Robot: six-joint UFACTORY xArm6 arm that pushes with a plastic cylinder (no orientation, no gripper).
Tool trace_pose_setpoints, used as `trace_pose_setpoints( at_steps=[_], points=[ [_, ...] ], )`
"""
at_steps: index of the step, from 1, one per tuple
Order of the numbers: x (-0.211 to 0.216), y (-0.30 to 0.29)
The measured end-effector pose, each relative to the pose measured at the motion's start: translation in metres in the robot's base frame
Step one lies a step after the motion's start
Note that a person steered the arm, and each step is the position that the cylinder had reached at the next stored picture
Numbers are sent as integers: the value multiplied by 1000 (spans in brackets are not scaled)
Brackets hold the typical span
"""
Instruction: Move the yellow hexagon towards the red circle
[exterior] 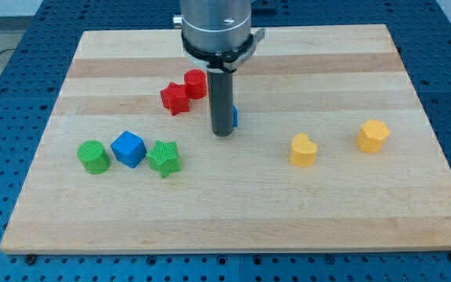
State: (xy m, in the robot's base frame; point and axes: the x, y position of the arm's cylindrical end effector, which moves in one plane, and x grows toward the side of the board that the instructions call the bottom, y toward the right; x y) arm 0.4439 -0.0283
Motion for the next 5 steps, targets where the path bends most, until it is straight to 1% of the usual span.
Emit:
trace_pose_setpoints(
  at_steps=[1,2,4,5],
  points=[
    [8,13],
    [8,68],
    [-14,221],
    [0,278]
  ],
)
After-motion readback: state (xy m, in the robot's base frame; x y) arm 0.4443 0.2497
